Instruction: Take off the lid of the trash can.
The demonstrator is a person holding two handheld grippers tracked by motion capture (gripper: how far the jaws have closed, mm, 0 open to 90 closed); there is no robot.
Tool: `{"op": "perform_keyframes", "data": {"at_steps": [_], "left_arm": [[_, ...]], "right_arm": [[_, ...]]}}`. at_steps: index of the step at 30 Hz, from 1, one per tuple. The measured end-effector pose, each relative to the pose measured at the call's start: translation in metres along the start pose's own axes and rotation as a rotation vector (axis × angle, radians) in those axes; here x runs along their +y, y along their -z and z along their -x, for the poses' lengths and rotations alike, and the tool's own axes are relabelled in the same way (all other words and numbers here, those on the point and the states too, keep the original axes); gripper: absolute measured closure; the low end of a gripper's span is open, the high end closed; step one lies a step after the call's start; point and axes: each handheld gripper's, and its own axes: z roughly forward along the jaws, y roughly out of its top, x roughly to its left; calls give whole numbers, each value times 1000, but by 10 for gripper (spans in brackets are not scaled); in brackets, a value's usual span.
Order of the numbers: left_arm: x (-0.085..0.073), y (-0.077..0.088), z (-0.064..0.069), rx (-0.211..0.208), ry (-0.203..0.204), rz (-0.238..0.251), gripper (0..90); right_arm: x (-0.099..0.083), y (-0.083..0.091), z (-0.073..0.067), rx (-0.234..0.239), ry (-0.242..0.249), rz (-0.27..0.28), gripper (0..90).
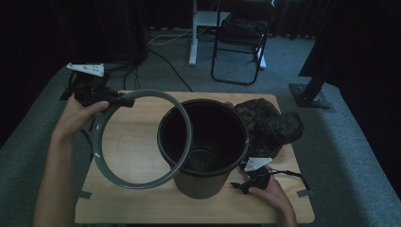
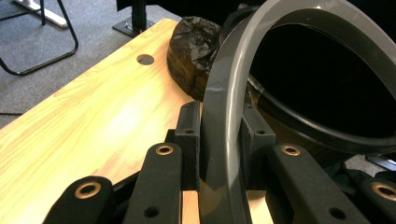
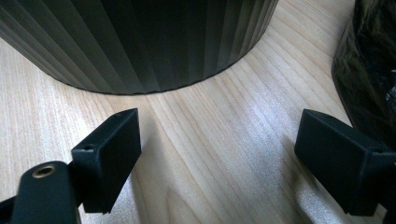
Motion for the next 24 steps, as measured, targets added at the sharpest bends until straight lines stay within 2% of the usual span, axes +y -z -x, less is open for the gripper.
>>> {"op": "perform_keyframes", "data": {"at_steps": [24], "left_arm": [[-29,18,-9,4,40,-22,735]], "right_arm": [[0,0,0,1,0,1,141]]}}
